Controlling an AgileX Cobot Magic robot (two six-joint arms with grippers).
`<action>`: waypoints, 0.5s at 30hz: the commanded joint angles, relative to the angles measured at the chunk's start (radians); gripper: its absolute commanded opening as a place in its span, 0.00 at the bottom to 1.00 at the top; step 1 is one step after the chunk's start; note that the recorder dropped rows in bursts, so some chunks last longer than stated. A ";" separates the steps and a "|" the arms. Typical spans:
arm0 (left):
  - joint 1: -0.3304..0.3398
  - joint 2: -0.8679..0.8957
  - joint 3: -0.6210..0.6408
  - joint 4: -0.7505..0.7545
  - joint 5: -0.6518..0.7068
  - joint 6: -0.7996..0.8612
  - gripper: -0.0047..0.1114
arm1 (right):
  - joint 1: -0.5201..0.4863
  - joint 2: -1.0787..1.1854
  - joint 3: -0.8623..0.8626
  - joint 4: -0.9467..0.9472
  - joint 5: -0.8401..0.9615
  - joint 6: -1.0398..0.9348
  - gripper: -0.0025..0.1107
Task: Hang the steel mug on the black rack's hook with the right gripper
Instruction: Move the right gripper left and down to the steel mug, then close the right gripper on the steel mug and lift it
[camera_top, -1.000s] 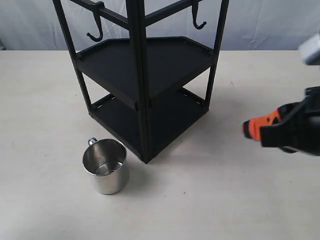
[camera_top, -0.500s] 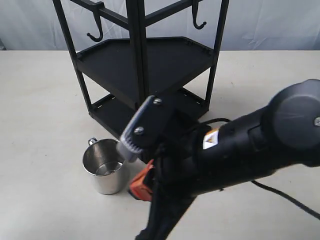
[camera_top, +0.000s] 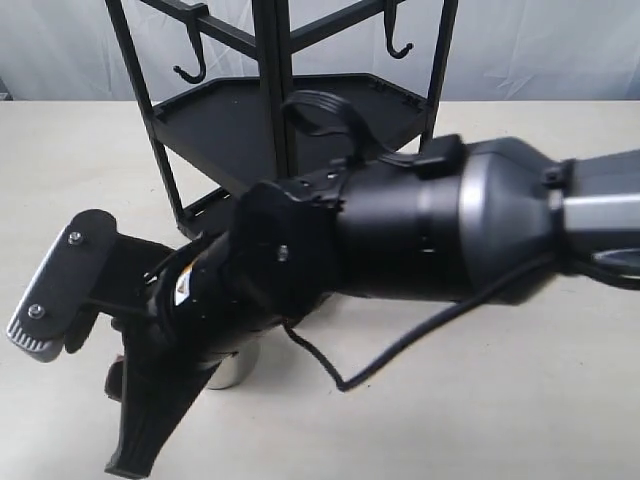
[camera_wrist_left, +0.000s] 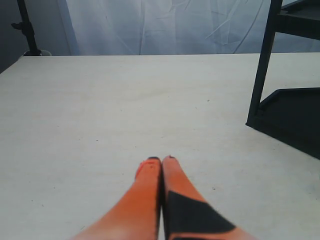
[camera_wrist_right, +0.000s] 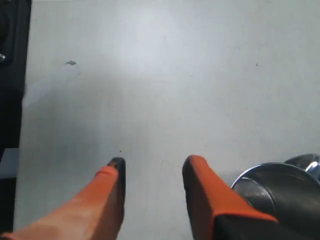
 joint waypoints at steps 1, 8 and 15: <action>-0.005 0.004 -0.002 0.000 -0.014 -0.005 0.04 | -0.001 0.060 -0.102 -0.275 0.078 0.302 0.36; -0.005 0.004 -0.002 0.000 -0.014 -0.005 0.04 | -0.001 0.110 -0.124 -0.491 0.105 0.629 0.36; -0.005 0.004 -0.002 0.000 -0.014 -0.005 0.04 | -0.001 0.200 -0.124 -0.499 0.042 0.747 0.36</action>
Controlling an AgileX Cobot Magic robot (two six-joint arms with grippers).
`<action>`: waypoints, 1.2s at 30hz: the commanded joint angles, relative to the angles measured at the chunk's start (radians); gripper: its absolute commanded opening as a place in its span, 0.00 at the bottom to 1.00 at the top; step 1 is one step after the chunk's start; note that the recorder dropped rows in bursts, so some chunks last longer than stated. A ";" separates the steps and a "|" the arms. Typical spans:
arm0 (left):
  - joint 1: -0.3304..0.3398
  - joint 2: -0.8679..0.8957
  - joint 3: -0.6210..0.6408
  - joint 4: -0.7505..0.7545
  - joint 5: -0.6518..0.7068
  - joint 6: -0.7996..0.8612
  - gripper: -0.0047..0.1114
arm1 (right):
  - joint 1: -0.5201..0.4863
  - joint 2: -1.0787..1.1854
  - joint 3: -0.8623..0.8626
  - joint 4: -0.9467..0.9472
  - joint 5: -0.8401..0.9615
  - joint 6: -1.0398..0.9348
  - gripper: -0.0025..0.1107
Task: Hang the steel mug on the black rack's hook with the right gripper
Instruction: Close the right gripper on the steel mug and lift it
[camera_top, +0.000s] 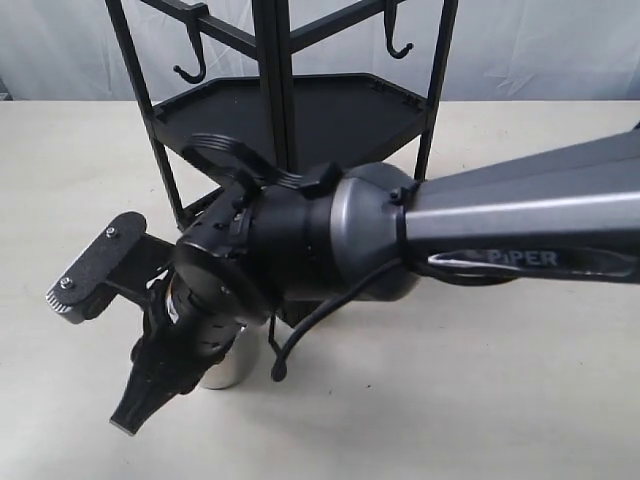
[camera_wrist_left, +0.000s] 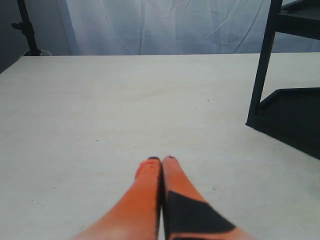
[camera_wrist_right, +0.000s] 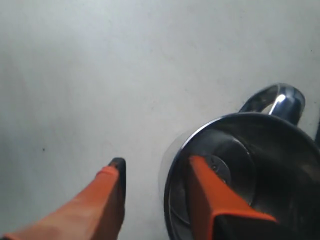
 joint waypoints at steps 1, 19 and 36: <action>-0.005 0.004 -0.002 0.000 -0.014 -0.005 0.04 | -0.001 0.043 -0.005 -0.021 -0.027 0.075 0.36; -0.005 0.004 -0.002 0.000 -0.014 -0.005 0.04 | 0.141 -0.168 0.152 -0.050 -0.564 0.186 0.01; -0.005 0.004 -0.002 0.000 -0.014 -0.005 0.04 | 0.091 -0.286 0.353 0.614 -1.217 -0.296 0.01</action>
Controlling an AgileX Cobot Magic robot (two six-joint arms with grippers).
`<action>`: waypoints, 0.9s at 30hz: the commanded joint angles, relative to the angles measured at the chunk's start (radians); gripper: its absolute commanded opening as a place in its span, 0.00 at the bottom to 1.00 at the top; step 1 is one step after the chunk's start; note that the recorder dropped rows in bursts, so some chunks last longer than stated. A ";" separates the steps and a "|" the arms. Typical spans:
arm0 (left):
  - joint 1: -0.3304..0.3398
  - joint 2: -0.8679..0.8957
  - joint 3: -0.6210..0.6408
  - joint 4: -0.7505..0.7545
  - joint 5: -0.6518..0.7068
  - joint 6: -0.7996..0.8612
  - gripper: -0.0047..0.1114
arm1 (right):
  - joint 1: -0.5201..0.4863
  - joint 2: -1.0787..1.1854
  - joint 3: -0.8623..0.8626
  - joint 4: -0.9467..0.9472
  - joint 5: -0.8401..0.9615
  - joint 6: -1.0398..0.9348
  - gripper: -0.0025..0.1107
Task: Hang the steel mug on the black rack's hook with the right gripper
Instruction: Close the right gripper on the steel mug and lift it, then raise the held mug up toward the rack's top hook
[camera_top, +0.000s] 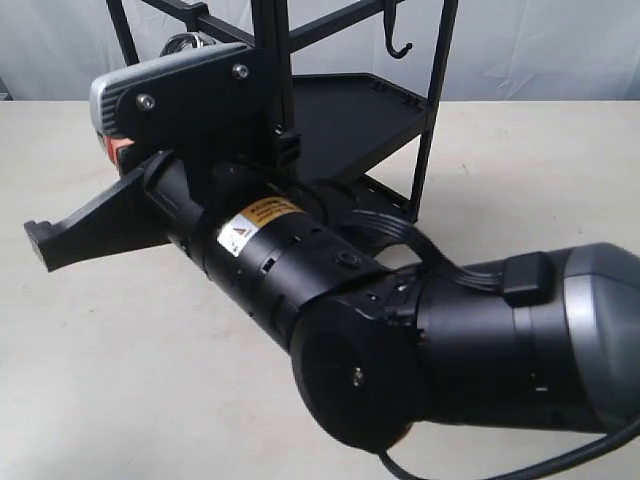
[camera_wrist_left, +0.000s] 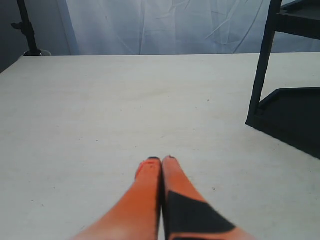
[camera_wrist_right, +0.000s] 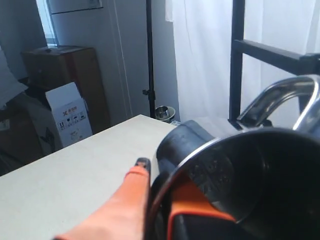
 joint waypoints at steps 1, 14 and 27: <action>-0.005 0.004 -0.002 0.000 -0.014 -0.005 0.04 | -0.015 0.002 -0.028 -0.035 0.059 0.000 0.01; -0.005 0.004 -0.002 0.000 -0.014 -0.005 0.04 | -0.090 0.059 -0.038 0.107 0.265 0.007 0.01; -0.005 0.004 -0.002 0.000 -0.014 -0.005 0.04 | -0.090 0.068 -0.038 0.024 0.286 -0.089 0.36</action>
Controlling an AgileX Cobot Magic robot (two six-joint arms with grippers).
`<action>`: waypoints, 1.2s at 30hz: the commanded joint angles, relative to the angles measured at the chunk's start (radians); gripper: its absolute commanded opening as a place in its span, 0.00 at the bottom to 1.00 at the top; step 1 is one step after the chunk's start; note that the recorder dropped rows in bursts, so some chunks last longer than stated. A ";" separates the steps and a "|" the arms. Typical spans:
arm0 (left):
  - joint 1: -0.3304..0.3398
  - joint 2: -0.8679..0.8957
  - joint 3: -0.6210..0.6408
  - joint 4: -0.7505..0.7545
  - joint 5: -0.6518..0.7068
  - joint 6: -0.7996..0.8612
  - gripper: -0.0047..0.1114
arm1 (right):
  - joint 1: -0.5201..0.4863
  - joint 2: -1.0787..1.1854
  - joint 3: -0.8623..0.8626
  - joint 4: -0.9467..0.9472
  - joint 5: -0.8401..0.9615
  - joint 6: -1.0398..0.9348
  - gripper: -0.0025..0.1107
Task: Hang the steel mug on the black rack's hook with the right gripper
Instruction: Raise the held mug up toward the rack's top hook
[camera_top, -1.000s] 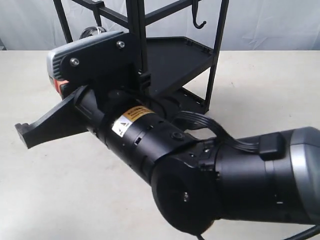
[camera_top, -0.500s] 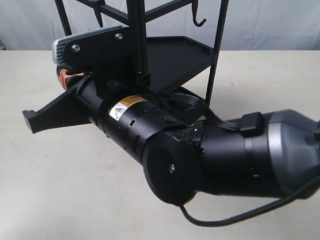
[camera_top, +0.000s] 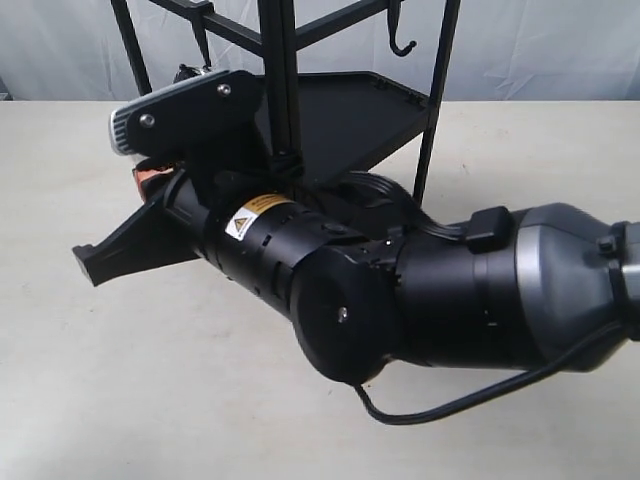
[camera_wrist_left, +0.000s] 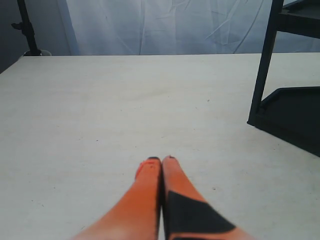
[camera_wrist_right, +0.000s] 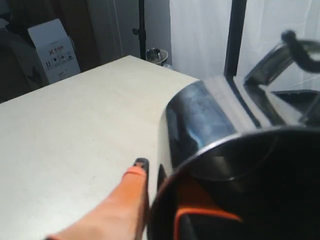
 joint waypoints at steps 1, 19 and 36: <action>-0.005 0.004 -0.002 0.000 -0.014 -0.005 0.04 | -0.006 0.012 0.007 0.006 0.038 -0.021 0.44; -0.005 0.004 -0.002 0.000 -0.014 -0.005 0.04 | -0.002 -0.096 0.009 0.121 0.161 -0.062 0.53; -0.005 0.004 -0.002 0.000 -0.014 -0.005 0.04 | -0.002 -0.216 0.014 0.635 0.163 -0.537 0.53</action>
